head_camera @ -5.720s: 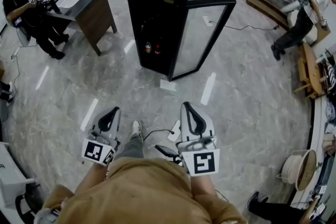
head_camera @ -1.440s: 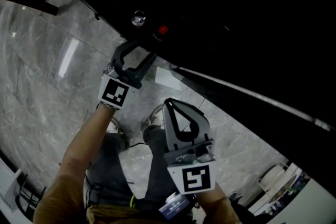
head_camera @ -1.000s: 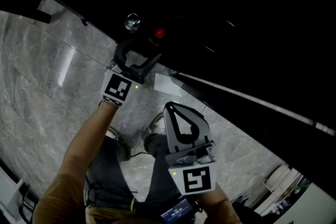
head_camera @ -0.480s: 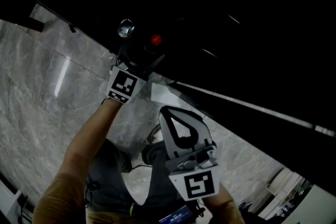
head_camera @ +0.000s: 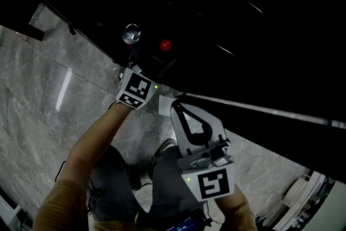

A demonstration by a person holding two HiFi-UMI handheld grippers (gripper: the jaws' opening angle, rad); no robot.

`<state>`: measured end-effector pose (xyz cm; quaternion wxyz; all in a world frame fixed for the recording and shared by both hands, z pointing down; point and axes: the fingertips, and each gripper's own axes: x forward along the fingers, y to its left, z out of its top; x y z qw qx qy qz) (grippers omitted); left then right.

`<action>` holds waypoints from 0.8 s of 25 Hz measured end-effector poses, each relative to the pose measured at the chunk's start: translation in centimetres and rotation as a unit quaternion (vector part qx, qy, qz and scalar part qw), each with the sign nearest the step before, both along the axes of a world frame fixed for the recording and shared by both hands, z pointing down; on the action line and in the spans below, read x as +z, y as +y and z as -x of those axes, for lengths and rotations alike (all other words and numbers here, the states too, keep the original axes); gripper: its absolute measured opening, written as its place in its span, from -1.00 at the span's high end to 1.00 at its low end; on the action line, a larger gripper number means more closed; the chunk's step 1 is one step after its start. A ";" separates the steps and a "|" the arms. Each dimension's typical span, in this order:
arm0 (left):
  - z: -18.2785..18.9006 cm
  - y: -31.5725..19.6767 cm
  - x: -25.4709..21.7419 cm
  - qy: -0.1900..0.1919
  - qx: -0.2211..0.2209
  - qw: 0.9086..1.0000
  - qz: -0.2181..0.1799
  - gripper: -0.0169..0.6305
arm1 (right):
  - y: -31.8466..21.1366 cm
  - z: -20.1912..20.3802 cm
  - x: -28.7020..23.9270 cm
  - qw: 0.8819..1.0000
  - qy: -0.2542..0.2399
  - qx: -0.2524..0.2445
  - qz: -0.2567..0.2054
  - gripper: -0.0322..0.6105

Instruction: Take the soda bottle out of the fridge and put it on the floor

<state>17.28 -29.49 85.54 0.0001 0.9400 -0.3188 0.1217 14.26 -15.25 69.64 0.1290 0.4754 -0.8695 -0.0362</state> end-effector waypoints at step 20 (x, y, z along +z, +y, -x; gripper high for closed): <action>1.8 3.7 -0.6 0.040 0.056 0.997 -0.029 0.00 | -1.9 1.6 2.4 0.996 -0.020 -0.007 -0.091 0.89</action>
